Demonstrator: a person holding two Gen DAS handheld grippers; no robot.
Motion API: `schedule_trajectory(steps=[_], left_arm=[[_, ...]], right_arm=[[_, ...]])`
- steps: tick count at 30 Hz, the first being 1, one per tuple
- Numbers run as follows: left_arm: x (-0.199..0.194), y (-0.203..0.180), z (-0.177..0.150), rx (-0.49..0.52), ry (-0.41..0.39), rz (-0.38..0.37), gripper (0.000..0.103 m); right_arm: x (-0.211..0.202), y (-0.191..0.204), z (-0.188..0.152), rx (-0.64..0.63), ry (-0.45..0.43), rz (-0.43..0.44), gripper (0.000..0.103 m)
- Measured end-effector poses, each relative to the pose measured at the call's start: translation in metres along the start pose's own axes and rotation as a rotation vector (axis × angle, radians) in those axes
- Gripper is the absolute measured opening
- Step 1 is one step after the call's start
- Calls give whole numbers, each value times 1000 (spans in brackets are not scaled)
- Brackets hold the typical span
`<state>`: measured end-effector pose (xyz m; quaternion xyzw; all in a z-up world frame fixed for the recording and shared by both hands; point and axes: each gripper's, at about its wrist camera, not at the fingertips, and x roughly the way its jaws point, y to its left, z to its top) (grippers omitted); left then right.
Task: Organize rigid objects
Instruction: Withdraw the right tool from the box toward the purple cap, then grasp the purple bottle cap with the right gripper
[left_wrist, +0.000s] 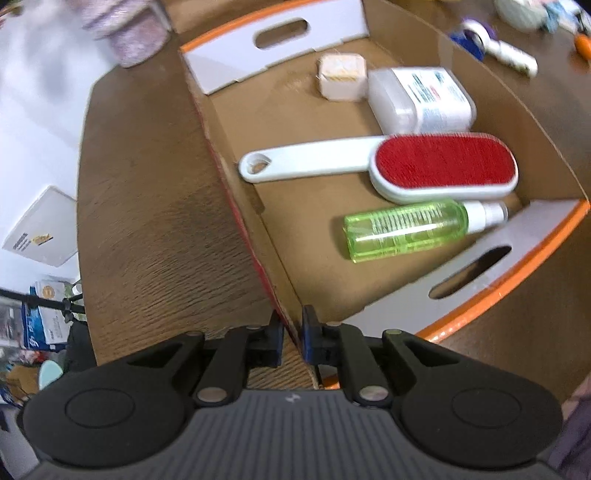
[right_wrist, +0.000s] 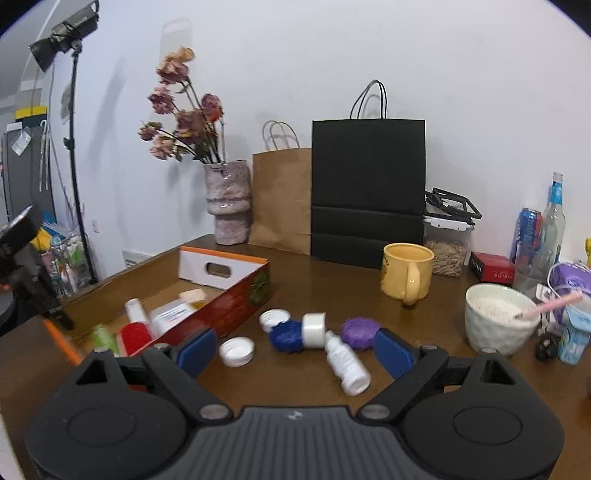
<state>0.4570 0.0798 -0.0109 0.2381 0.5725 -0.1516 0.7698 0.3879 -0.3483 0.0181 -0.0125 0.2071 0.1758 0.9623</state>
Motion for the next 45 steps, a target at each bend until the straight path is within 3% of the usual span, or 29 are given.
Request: schedule_trajectory(steps=[9, 14, 21, 28, 31, 34, 38, 40, 42, 45], left_arm=[[4, -2, 13, 28, 95, -6, 11], [3, -1, 14, 30, 114, -9, 11], [5, 4, 15, 14, 115, -14, 11], [6, 0, 17, 26, 121, 0, 11], [5, 0, 16, 19, 115, 0, 11], [5, 2, 16, 17, 114, -5, 11], [5, 0, 18, 32, 118, 6, 11], [5, 1, 17, 25, 118, 4, 12], [5, 2, 17, 20, 115, 3, 12], [4, 1, 16, 23, 112, 8, 12]], right_arm=[[95, -38, 31, -50, 114, -12, 92], [138, -41, 30, -84, 210, -25, 89], [182, -43, 22, -84, 279, -18, 85], [191, -67, 27, 36, 268, -31, 80], [183, -83, 22, 96, 265, 0, 64], [181, -86, 18, 67, 282, -30, 62], [196, -80, 10, 14, 346, -22, 67], [203, -77, 6, -1, 346, -31, 64], [209, -78, 3, 16, 345, -36, 54], [208, -80, 0, 26, 317, -45, 52]])
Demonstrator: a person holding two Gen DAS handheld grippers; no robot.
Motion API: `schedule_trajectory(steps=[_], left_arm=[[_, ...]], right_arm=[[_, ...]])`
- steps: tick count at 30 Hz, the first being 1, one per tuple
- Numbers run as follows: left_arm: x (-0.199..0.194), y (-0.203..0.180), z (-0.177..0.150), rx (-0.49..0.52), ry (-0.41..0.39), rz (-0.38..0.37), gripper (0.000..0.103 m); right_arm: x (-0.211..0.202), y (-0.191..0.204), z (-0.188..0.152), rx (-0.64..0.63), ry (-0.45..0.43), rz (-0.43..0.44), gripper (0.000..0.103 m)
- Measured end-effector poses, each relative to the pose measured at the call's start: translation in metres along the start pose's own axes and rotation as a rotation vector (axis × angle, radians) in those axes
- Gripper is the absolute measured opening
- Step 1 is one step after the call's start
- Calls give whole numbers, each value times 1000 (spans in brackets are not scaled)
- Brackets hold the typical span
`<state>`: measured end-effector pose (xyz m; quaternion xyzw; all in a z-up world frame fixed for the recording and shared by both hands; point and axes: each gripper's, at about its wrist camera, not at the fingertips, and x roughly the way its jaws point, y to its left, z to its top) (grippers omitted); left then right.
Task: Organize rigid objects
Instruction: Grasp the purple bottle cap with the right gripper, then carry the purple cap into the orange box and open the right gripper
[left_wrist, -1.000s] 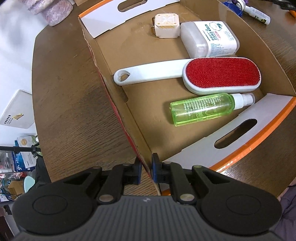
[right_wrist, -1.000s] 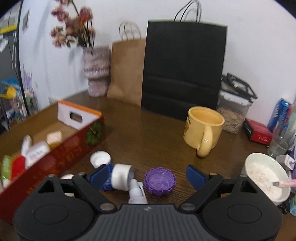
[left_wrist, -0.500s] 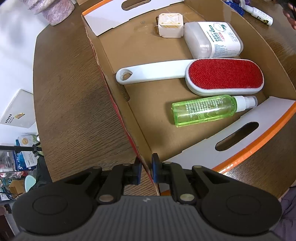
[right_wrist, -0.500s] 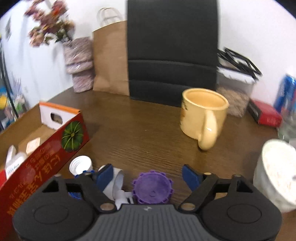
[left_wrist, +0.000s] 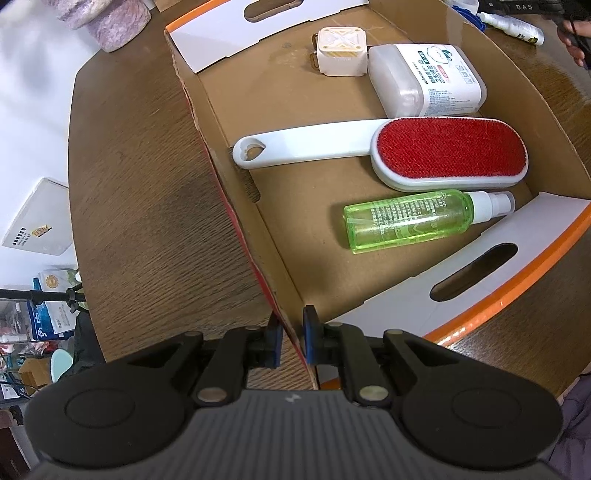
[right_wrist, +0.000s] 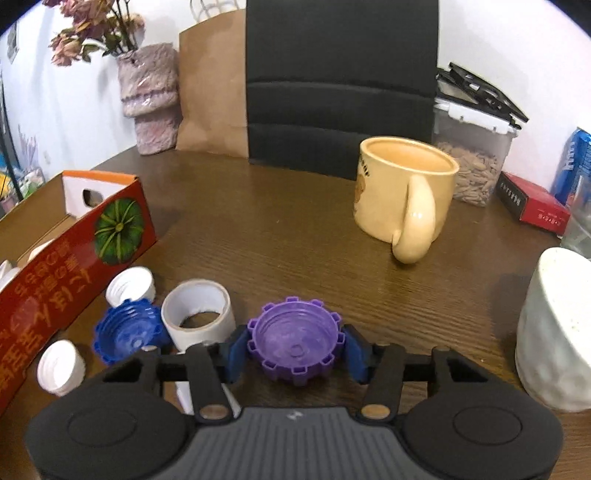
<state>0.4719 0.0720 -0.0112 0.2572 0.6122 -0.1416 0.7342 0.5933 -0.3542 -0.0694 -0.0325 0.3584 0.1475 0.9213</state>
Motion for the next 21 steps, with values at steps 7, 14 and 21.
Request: schedule_trajectory(steps=[7, 14, 21], left_arm=[[0, 0, 0, 7, -4, 2, 12], [0, 0, -2, 14, -16, 3, 12], [-1, -2, -2, 26, -21, 8, 12]], right_arm=[[-63, 24, 4, -81, -115, -50, 52], [-159, 79, -28, -210, -223, 152, 52], [-192, 113, -34, -478, -240, 374, 52]])
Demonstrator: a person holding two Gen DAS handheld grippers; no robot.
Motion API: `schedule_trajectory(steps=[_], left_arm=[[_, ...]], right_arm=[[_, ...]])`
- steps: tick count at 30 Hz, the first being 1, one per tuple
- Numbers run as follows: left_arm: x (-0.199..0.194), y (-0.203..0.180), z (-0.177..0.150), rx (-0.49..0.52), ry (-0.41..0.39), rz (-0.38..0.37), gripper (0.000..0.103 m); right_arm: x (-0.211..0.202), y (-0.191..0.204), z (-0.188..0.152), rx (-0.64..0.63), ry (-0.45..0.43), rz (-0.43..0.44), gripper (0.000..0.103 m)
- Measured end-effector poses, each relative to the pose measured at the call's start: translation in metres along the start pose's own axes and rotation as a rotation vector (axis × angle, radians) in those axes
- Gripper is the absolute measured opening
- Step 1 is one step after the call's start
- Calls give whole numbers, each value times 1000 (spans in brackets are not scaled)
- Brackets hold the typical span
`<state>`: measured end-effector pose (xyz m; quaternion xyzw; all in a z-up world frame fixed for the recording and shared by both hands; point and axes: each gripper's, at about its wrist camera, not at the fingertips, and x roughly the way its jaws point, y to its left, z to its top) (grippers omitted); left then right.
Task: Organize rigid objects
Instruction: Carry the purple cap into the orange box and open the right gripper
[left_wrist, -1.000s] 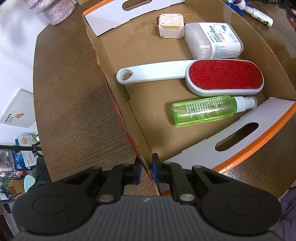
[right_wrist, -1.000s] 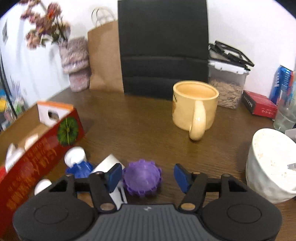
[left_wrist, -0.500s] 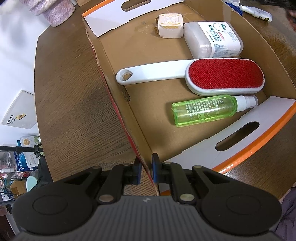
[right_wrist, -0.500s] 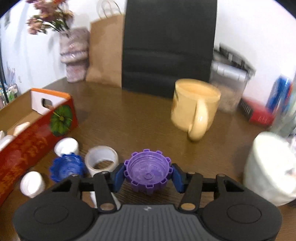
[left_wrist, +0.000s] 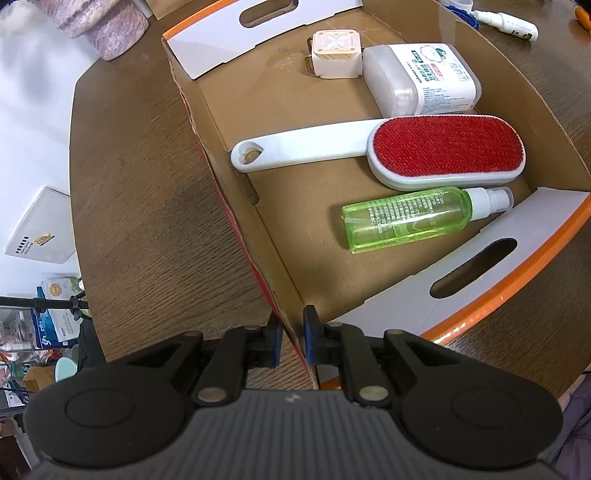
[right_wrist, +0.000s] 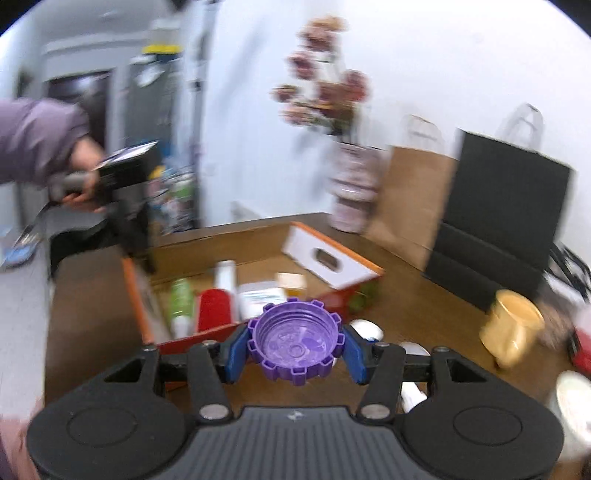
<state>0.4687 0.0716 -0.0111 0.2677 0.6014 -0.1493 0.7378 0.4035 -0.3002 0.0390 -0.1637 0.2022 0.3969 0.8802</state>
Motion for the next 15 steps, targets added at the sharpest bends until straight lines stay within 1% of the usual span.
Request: schedule_trajectory(steps=[2, 4, 7, 9, 12, 15], left_arm=[[0, 1, 0, -3, 0, -5, 12], [0, 1, 0, 0, 2, -5, 12], [1, 1, 1, 8, 6, -8, 12], [1, 2, 1, 4, 5, -13, 12], [1, 3, 1, -4, 1, -8, 12], [0, 0, 1, 4, 3, -1, 12]], right_arm=[[11, -2, 14, -49, 24, 21, 52], [29, -11, 30, -72, 57, 46, 52], [68, -24, 54, -108, 119, 72, 52], [101, -31, 70, -128, 181, 86, 52], [151, -38, 84, -163, 280, 111, 52], [194, -38, 91, -193, 367, 114, 52]])
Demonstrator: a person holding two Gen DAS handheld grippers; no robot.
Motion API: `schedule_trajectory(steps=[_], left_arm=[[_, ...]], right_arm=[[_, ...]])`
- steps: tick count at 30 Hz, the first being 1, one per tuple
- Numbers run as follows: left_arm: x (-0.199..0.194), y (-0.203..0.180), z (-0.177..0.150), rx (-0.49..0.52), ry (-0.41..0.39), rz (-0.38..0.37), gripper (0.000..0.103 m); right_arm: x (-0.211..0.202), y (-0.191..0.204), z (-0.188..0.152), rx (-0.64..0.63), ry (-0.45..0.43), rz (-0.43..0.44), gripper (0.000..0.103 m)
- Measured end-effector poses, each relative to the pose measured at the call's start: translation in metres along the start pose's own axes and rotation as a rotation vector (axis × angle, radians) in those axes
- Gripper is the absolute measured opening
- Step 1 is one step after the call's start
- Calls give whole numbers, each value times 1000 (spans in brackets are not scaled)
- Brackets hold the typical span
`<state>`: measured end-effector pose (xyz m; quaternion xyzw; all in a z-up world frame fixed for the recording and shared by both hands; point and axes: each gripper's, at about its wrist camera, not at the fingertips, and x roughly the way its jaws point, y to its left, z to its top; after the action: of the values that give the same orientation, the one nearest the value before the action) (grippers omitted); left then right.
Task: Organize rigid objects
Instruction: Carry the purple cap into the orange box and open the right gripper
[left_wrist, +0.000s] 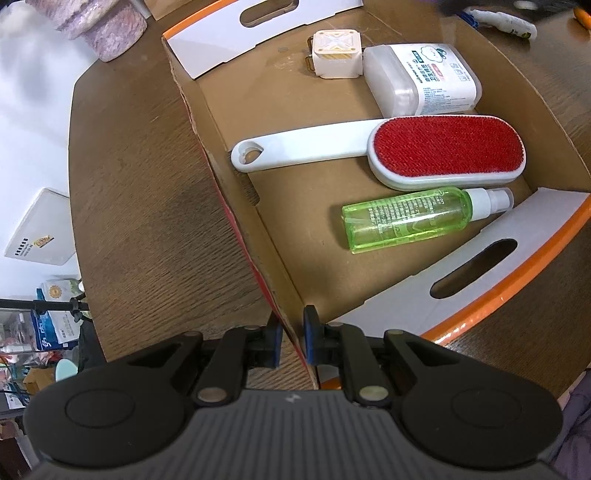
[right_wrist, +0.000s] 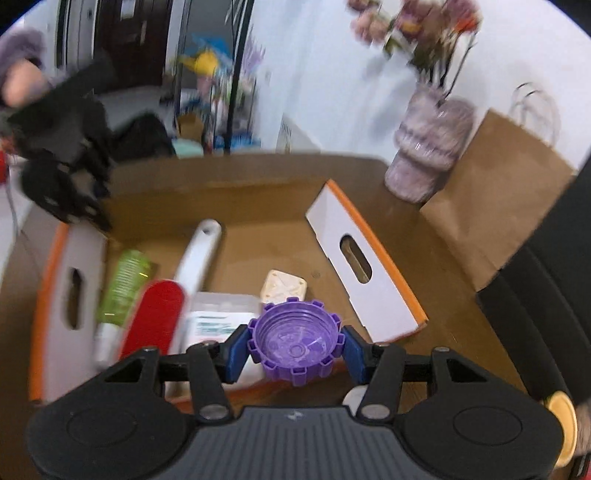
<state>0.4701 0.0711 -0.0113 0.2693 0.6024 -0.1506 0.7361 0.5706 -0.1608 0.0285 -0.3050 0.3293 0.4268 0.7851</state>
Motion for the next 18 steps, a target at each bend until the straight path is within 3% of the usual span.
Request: schedule_trajectory(steps=[8, 9, 14, 18], left_arm=[[0, 1, 0, -1, -2, -5, 12], [0, 1, 0, -1, -2, -4, 12], [0, -1, 0, 3, -4, 2, 12], [-1, -2, 0, 4, -7, 9, 12]], right_arm=[[53, 0, 15, -35, 140, 1, 53], [53, 0, 14, -35, 150, 3, 57], [50, 2, 14, -44, 142, -23, 65], [29, 3, 12, -28, 80, -54, 71]])
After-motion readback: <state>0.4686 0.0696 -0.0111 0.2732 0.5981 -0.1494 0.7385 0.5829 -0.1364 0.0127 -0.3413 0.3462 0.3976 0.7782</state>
